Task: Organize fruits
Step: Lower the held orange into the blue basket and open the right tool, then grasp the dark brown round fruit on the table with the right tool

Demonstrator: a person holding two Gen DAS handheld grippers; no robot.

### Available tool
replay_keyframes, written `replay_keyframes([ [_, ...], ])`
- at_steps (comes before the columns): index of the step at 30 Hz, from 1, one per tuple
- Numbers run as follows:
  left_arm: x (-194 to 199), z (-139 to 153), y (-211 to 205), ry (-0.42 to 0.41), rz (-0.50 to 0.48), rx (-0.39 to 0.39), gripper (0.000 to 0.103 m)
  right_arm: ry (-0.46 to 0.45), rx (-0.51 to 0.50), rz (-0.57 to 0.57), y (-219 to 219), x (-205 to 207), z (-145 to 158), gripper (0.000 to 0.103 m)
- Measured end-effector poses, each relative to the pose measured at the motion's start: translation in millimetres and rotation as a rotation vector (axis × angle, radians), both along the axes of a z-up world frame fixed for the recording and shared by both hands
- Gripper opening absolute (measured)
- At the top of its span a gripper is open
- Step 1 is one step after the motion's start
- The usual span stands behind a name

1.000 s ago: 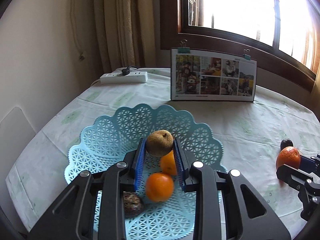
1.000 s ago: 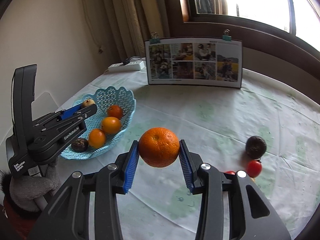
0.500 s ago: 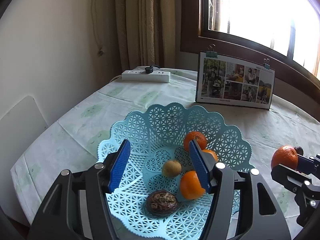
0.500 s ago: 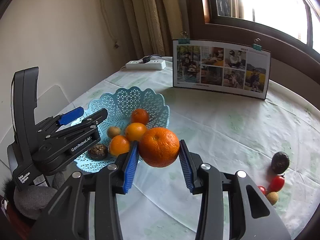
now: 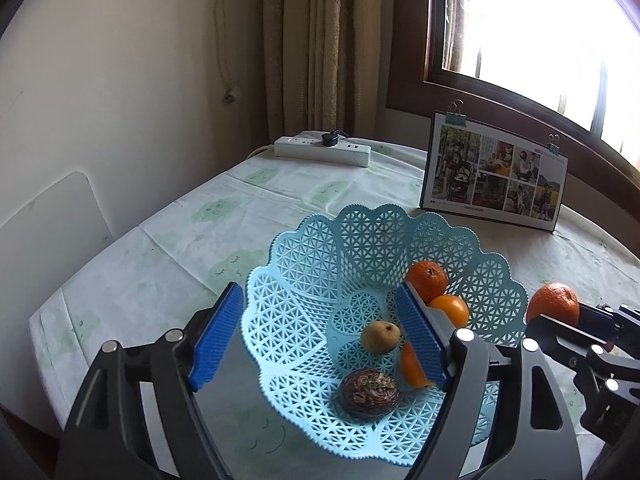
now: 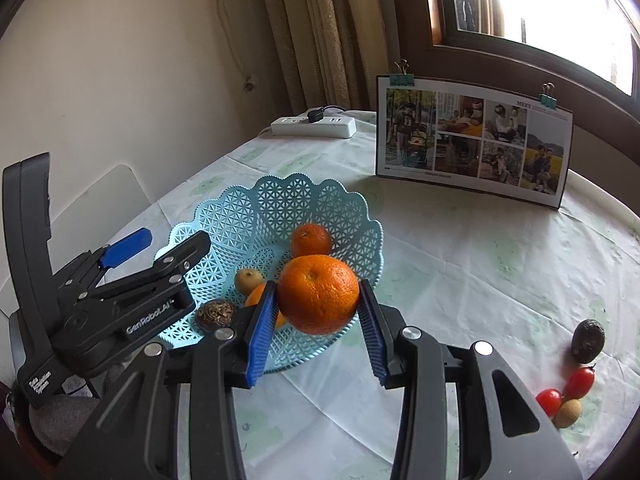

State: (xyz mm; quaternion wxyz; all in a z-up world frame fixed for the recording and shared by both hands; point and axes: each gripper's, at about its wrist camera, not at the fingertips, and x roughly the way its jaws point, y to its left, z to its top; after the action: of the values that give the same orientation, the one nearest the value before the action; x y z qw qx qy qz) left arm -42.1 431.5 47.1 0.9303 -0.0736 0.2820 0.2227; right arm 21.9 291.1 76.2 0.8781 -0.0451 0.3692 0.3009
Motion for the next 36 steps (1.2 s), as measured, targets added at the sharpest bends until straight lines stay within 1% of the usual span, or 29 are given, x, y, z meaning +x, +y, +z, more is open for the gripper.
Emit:
replay_keyframes([
  [5,-9.5,1.6,5.7,-0.011,0.021,-0.016,0.082,0.003,0.009,0.026,12.8,0.2,-2.9,0.041],
  [7,-12.8,3.1,7.7,-0.015,0.032,-0.017,0.087,0.007,0.020,0.032,16.4,1.6,-4.8,0.041],
  [9,-15.6,4.3,9.1,-0.020,0.040,-0.017,0.089,0.006,0.036,0.036,17.0,1.5,-4.6,0.047],
  [10,-17.0,4.9,9.6,-0.020,0.043,-0.018,0.090,0.002,0.044,0.033,15.6,1.0,-3.7,0.053],
  [11,-17.8,5.3,9.7,-0.020,0.045,-0.020,0.090,-0.004,0.048,0.029,14.2,0.1,-2.5,0.055],
  [14,-17.9,6.1,7.3,-0.020,0.041,-0.028,0.092,-0.011,0.050,0.011,5.1,-0.1,-0.5,0.055],
  [19,-13.2,7.5,-7.2,-0.014,0.006,-0.023,0.092,-0.006,0.051,-0.053,-22.5,5.0,-1.3,0.056],
  [21,-9.4,7.1,-15.5,-0.010,-0.015,-0.019,0.093,-0.002,0.048,-0.084,-35.8,7.5,-2.8,0.057],
  [24,-6.0,6.5,-27.4,-0.006,-0.042,-0.013,0.097,0.006,0.044,-0.143,-60.3,12.5,-6.1,0.059],
  [29,0.8,6.3,-47.6,0.006,-0.089,-0.001,0.097,0.011,0.026,-0.225,-95.2,19.8,-14.3,0.064],
  [36,8.5,8.2,-70.1,0.015,-0.130,0.014,0.098,0.026,0.015,-0.333,-143.3,31.1,-23.7,0.064],
])
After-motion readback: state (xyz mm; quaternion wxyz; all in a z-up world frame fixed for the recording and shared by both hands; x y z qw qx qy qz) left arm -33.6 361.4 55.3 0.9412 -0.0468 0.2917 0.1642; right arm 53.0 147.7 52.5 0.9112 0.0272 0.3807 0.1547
